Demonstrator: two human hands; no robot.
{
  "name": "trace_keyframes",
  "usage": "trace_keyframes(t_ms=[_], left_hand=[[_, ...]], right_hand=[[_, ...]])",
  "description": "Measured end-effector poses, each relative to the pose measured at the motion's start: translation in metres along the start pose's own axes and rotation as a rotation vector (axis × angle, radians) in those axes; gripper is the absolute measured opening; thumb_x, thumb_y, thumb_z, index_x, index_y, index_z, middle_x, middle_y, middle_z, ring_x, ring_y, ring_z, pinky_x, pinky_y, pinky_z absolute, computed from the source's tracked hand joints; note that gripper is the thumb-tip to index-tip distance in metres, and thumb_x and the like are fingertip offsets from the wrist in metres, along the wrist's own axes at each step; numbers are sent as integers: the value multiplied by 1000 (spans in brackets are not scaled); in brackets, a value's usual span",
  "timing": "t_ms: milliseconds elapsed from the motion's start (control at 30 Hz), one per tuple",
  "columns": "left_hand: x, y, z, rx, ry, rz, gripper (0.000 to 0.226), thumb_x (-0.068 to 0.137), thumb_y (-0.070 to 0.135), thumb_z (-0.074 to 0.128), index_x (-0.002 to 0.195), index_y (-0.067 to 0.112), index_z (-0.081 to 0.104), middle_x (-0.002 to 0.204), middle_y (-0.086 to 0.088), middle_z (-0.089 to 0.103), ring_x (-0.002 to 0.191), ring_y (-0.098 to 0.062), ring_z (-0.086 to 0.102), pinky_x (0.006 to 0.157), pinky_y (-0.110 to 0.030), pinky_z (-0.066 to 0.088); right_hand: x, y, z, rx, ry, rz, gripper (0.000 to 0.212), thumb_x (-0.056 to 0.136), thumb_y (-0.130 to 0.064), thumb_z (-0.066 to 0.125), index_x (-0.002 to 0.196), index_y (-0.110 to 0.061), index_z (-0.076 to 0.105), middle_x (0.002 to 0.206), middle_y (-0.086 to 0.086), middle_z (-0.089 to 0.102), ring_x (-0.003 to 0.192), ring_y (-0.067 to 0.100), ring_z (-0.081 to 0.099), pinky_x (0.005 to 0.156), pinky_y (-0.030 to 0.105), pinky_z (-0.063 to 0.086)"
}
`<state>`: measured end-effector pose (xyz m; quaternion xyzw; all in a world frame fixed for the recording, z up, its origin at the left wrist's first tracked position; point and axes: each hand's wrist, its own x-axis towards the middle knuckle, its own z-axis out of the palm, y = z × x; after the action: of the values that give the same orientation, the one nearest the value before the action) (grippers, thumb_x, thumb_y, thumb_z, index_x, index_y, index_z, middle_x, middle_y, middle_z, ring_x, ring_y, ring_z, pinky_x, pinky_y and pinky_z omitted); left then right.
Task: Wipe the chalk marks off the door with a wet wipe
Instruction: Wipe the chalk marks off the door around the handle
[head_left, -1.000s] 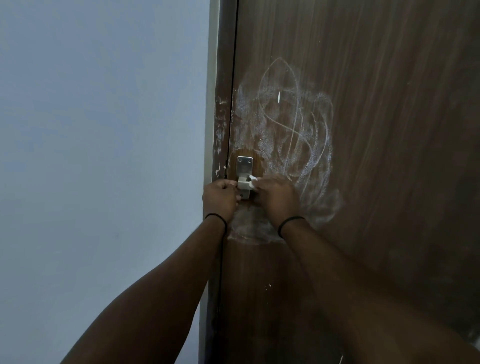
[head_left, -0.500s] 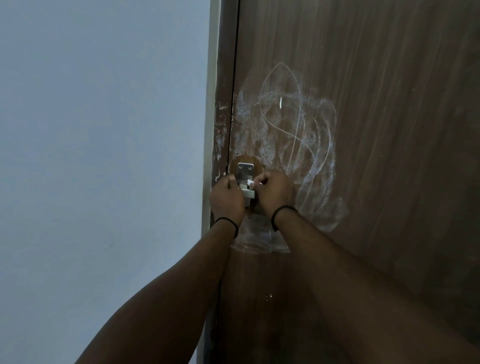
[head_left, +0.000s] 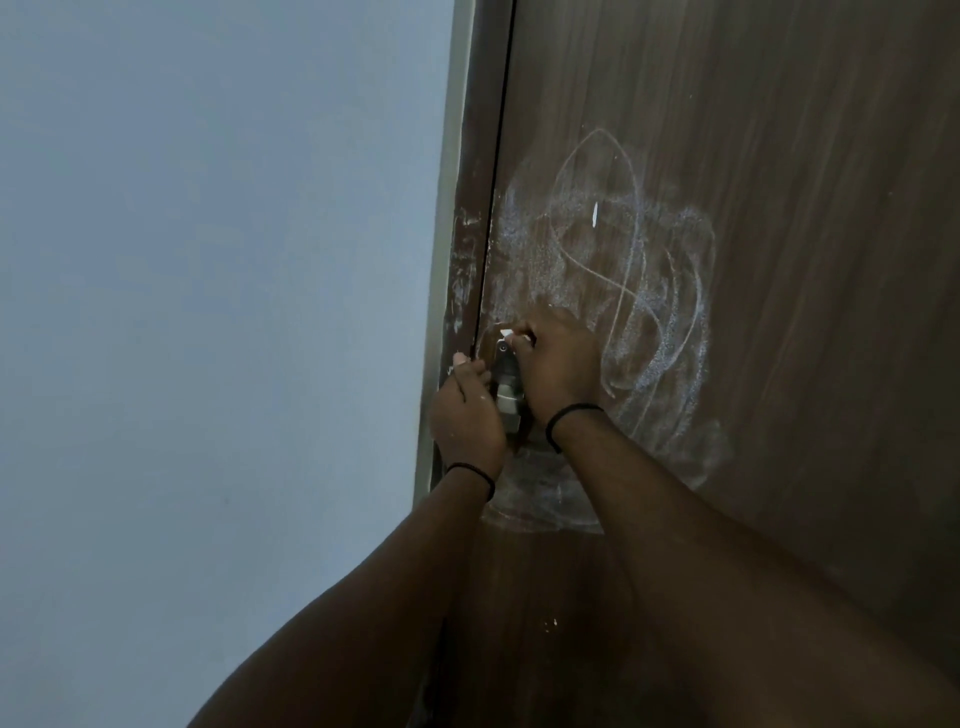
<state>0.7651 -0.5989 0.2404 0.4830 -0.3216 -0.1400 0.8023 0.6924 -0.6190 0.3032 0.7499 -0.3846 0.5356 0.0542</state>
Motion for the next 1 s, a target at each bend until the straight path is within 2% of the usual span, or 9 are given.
trace_keyframes(t_ms=[167,367,433,567,633,733,833,900,1000], left_hand=[[2,-1,-5,-156,-46,-78,62,101,54,26,115,11,68,100,-5,74,98,-15,69,94,-41,54],[0,0,-8,-162,-62,-75,60,102,55,23,120,14,64,101,-5,74,100,-15,69,93,-40,55],[1,2,-9,-155,-58,-77,58,102,53,24,118,14,63,101,-7,74,99,-17,69,93,-41,54],[2,4,-10,-109,-60,-67,56,102,53,23,118,17,63,100,-5,73,94,-14,69,88,-35,54],[1,4,-8,-81,-63,-55,59,102,53,22,120,14,62,101,-5,73,95,-13,68,87,-32,53],[-2,4,-6,-52,-57,-38,59,103,52,22,121,13,63,104,-4,71,97,-14,67,83,-29,52],[-5,7,-8,-27,-63,-27,57,103,50,23,122,12,62,108,-6,71,100,-16,66,87,-32,51],[-6,11,-10,-3,-70,-23,58,103,50,23,123,12,62,109,-5,70,101,-16,65,90,-34,51],[-6,17,-12,31,-83,-31,56,104,48,24,121,12,63,107,-5,70,100,-17,65,89,-36,52]], right_hand=[[-13,-1,9,-221,-259,-166,16,88,-8,59,78,-12,71,88,6,65,77,24,60,70,35,50],[1,-10,10,-326,-224,-325,18,88,-8,57,75,-16,67,84,1,62,81,20,57,86,32,42],[5,-11,9,-340,-134,-268,18,90,-10,57,78,-17,69,84,1,64,82,21,59,84,34,39],[4,2,2,-246,15,55,13,95,-17,58,95,-13,71,87,7,70,81,26,66,76,35,50],[-7,9,0,-243,-63,202,16,97,-22,58,94,-14,72,87,7,71,79,26,67,68,33,53],[-20,13,2,-145,-202,364,18,94,-19,59,83,-16,73,83,5,73,79,22,69,73,36,59],[-10,12,-3,-11,-118,390,17,91,-20,66,75,-19,72,77,-1,72,73,16,66,66,30,56],[1,6,-7,56,-21,357,17,92,-23,67,75,-20,69,75,-5,69,70,12,63,58,22,46],[11,0,-9,59,-53,235,9,91,-19,68,83,-19,72,81,-2,70,75,14,64,58,21,44]])
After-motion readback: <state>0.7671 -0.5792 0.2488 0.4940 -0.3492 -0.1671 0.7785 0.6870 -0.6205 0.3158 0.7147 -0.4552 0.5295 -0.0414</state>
